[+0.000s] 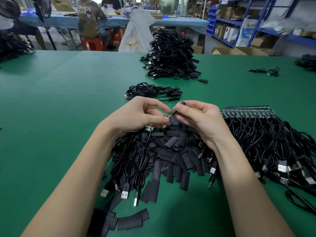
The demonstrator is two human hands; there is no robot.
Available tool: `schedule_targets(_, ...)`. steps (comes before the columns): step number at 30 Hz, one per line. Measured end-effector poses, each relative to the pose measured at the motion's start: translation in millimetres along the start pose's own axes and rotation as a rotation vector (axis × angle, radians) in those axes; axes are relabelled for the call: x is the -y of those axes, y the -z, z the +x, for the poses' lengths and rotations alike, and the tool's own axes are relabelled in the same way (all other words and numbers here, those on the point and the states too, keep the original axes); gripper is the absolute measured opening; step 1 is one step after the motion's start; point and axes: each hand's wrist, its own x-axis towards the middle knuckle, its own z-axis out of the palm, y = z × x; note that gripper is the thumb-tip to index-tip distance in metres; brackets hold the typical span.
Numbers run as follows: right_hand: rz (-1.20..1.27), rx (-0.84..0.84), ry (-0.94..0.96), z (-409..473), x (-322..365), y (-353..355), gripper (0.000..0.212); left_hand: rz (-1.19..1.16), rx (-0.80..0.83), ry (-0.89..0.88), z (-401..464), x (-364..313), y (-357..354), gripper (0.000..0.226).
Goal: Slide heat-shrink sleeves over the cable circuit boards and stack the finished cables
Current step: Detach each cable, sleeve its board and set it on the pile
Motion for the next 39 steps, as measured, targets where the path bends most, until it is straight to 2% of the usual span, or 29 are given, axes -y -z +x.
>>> schedule_targets(3,-0.014,0.006,-0.007,0.0,-3.2,-3.3,0.024,0.006,-0.026,-0.007,1.3,1.3,-1.9,0.023)
schedule_targets(9,0.151,-0.101,-0.014,1.3,-6.2,-8.0,0.035,0.084,-0.138,-0.021,3.2,2.0,-2.8,0.021)
schedule_targets(14,0.219,-0.145,-0.005,1.7,-6.8,-11.2,0.029,0.059,-0.192,-0.057,2.4,1.1,-5.0,0.01)
schedule_targets(19,0.249,-0.155,-0.007,2.0,-7.3,-11.6,0.028,0.076,-0.218,-0.091,2.4,-0.6,-6.1,0.008)
schedule_targets(26,0.22,-0.11,0.017,2.0,-10.8,-13.5,0.032,0.042,-0.228,-0.121,2.6,1.4,-7.4,0.008)
schedule_targets(33,0.153,-0.064,0.022,1.4,-12.7,-15.6,0.021,-0.009,-0.229,-0.132,2.7,2.2,-8.3,0.007)
schedule_targets(39,0.079,-0.127,0.174,-1.3,-13.0,-22.2,0.022,-0.096,-0.253,-0.129,5.1,-1.0,-13.5,0.007)
